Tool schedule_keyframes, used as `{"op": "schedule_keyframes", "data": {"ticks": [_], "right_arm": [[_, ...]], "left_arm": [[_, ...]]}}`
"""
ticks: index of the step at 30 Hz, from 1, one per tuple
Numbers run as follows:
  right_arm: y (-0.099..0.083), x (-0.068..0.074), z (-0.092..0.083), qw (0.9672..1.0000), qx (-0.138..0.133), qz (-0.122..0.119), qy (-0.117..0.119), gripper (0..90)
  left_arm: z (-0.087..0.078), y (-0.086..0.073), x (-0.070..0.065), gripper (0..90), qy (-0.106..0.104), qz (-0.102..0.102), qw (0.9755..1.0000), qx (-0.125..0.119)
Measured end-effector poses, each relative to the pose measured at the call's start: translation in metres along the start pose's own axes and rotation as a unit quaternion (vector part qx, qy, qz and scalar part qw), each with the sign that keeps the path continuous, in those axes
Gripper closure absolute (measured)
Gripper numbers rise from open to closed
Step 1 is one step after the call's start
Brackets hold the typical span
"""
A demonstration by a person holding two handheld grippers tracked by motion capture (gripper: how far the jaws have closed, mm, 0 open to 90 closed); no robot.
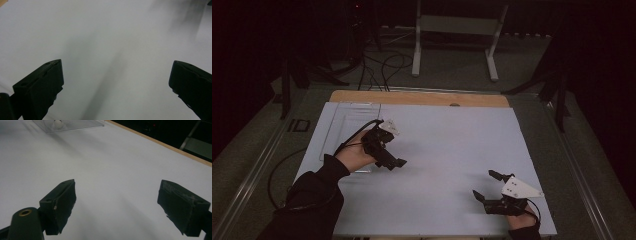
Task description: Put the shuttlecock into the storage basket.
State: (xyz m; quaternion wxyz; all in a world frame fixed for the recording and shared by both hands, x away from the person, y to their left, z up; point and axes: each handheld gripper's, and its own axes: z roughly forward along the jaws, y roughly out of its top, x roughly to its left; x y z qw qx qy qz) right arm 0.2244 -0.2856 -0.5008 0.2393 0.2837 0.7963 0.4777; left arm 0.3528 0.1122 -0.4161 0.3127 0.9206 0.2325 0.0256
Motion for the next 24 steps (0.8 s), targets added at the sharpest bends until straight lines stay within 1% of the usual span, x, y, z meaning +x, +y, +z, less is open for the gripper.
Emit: {"op": "schedule_keyframes", "data": {"ticks": [2,4,5,7,9,11,12,15,16,17,20,23,24], "right_arm": [[0.000,0.000,0.000,1.0000,0.000,0.000,0.000,14.9],[0.000,0.000,0.000,1.0000,0.000,0.000,0.000,14.9],[0.000,0.000,0.000,1.0000,0.000,0.000,0.000,14.9],[0.000,0.000,0.000,1.0000,0.000,0.001,0.001,14.9],[0.000,0.000,0.000,1.0000,0.000,0.002,0.001,14.9],[-0.001,-0.001,0.000,1.0000,0.000,0.001,0.002,14.9],[-0.001,-0.001,0.000,1.0000,0.000,0.003,0.002,14.9],[-0.001,-0.001,0.000,1.0000,0.001,0.002,0.003,14.9],[-0.001,-0.001,0.000,1.0000,0.000,0.003,0.004,14.9],[-0.001,-0.001,0.000,1.0000,0.000,0.003,0.004,14.9],[-0.001,-0.002,0.000,1.0000,0.000,0.003,0.005,14.9],[-0.002,-0.002,0.000,1.0000,0.000,0.003,0.005,14.9],[-0.002,-0.002,0.000,1.0000,0.000,0.007,0.005,14.9]], "left_arm": [[0.004,0.001,-0.003,0.3,-0.006,0.001,1.0000,-0.001],[0.004,0.001,-0.003,0.3,-0.006,0.001,1.0000,-0.001],[0.007,0.000,-0.004,0.3,-0.013,0.000,0.9999,-0.002],[0.011,-0.001,-0.007,0.3,-0.018,0.004,0.9998,-0.001],[0.013,-0.002,-0.008,0.3,-0.023,0.003,0.9997,-0.005],[0.015,-0.002,-0.009,0.3,-0.023,0.003,0.9997,-0.008],[0.015,-0.003,-0.009,0.3,-0.026,0.006,0.9996,-0.011],[0.018,-0.004,-0.012,0.3,-0.025,0.014,0.9994,-0.019],[0.021,-0.005,-0.014,0.4,-0.028,0.016,0.9993,-0.020],[0.021,-0.005,-0.014,0.4,-0.028,0.016,0.9993,-0.020],[0.026,-0.006,-0.017,0.4,-0.031,0.026,0.9991,-0.010],[0.029,-0.007,-0.020,0.4,-0.032,0.026,0.9991,-0.009],[0.030,-0.007,-0.022,0.4,-0.033,0.025,0.9991,-0.007]]}}
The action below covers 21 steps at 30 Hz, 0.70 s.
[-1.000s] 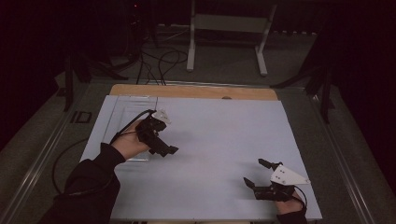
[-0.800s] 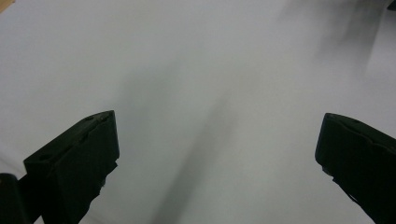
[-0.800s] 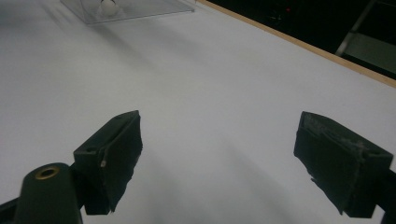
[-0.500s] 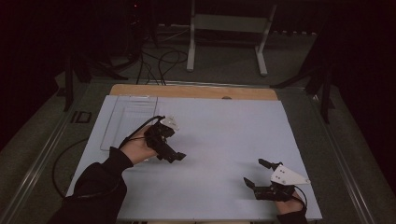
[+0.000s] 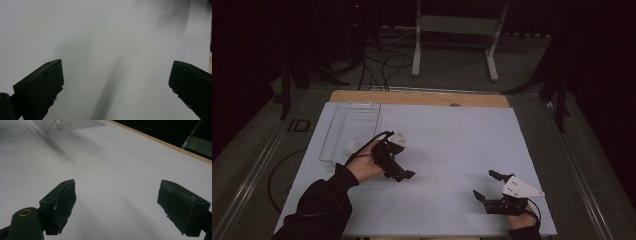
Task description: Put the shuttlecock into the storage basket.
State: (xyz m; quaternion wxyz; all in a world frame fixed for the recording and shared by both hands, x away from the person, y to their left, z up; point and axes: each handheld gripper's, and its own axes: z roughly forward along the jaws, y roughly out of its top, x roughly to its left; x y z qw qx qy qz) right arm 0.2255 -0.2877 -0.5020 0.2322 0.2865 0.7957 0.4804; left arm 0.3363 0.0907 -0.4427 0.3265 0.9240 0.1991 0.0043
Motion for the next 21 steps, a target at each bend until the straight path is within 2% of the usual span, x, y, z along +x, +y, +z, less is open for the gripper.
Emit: {"op": "schedule_keyframes", "data": {"ticks": [3,5,10,15,21], "right_arm": [[0.000,0.000,0.000,1.0000,-0.001,0.001,0.000,14.9],[0.000,0.000,0.000,1.0000,0.000,-0.001,0.000,14.9],[0.000,0.000,0.000,1.0000,0.000,0.000,0.000,14.9],[0.000,0.000,0.001,1.0000,0.003,-0.001,0.001,14.9],[0.000,0.000,0.001,1.0000,0.003,0.001,0.001,14.9]], "left_arm": [[0.004,-0.002,-0.003,0.4,-0.001,0.005,1.0000,0.007],[0.006,-0.004,-0.004,0.4,-0.002,0.000,0.9999,0.014],[0.010,-0.012,-0.004,0.4,-0.005,-0.012,0.9999,0.011],[0.013,-0.018,-0.005,0.4,-0.007,-0.011,0.9997,0.019],[0.017,-0.026,-0.007,0.4,-0.012,-0.011,0.9997,0.017]]}}
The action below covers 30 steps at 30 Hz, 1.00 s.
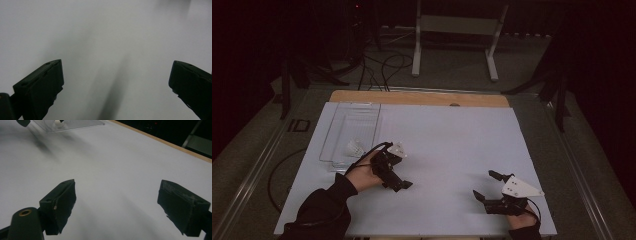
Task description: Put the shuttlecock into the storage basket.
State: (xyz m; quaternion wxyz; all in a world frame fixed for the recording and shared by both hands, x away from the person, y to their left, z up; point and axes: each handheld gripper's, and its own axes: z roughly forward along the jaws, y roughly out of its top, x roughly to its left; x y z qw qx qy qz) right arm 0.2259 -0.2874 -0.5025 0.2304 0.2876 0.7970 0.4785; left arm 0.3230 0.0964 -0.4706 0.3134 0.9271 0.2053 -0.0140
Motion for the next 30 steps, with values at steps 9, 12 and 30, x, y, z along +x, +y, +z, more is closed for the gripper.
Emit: {"op": "schedule_keyframes", "data": {"ticks": [9,12,30], "right_arm": [[0.000,0.000,0.000,1.0000,0.001,0.000,0.000,14.9],[0.000,0.000,0.000,1.0000,0.001,0.000,0.001,14.9],[0.000,0.000,0.001,1.0000,0.002,-0.002,0.001,14.9]], "left_arm": [[-0.001,-0.016,-0.003,0.4,0.000,0.000,1.0000,-0.002],[-0.003,-0.021,-0.005,0.4,0.004,-0.002,1.0000,-0.003],[-0.007,-0.048,-0.017,0.4,-0.001,-0.007,0.9998,-0.018]]}}
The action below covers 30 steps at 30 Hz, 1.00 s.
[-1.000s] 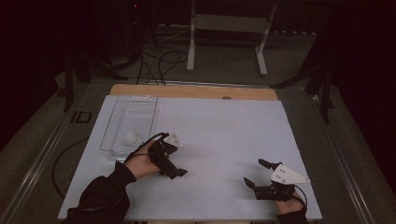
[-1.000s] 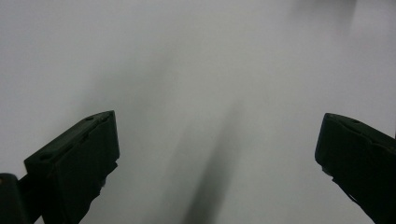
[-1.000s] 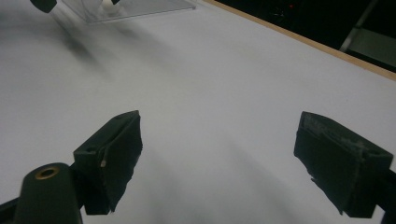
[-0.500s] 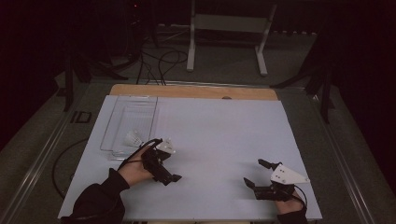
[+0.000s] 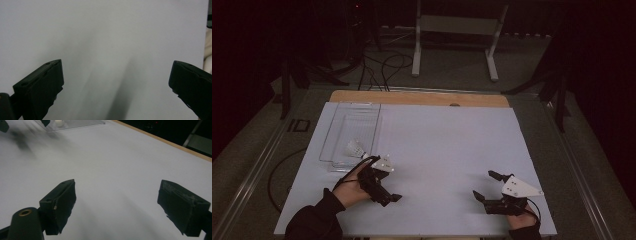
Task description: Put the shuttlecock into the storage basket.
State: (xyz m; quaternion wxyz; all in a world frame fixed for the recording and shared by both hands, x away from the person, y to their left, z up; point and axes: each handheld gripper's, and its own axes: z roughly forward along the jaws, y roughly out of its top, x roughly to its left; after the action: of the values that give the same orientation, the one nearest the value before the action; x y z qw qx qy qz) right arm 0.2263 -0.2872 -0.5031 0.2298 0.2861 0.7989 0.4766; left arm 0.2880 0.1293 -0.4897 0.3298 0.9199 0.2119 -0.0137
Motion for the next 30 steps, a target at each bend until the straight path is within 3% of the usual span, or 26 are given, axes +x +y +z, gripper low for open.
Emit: {"op": "schedule_keyframes", "data": {"ticks": [12,21,30], "right_arm": [[0.000,0.001,0.001,1.0000,0.002,0.002,0.001,14.9],[0.000,0.001,0.001,1.0000,0.002,-0.002,0.002,14.9],[0.000,0.001,0.001,1.0000,0.003,-0.001,0.002,14.9]], "left_arm": [[-0.004,-0.022,-0.002,0.4,0.008,0.003,0.9999,-0.011],[-0.008,-0.045,-0.006,0.3,0.022,-0.020,0.9991,-0.032],[-0.009,-0.060,-0.006,0.4,0.030,-0.045,0.9979,-0.037]]}}
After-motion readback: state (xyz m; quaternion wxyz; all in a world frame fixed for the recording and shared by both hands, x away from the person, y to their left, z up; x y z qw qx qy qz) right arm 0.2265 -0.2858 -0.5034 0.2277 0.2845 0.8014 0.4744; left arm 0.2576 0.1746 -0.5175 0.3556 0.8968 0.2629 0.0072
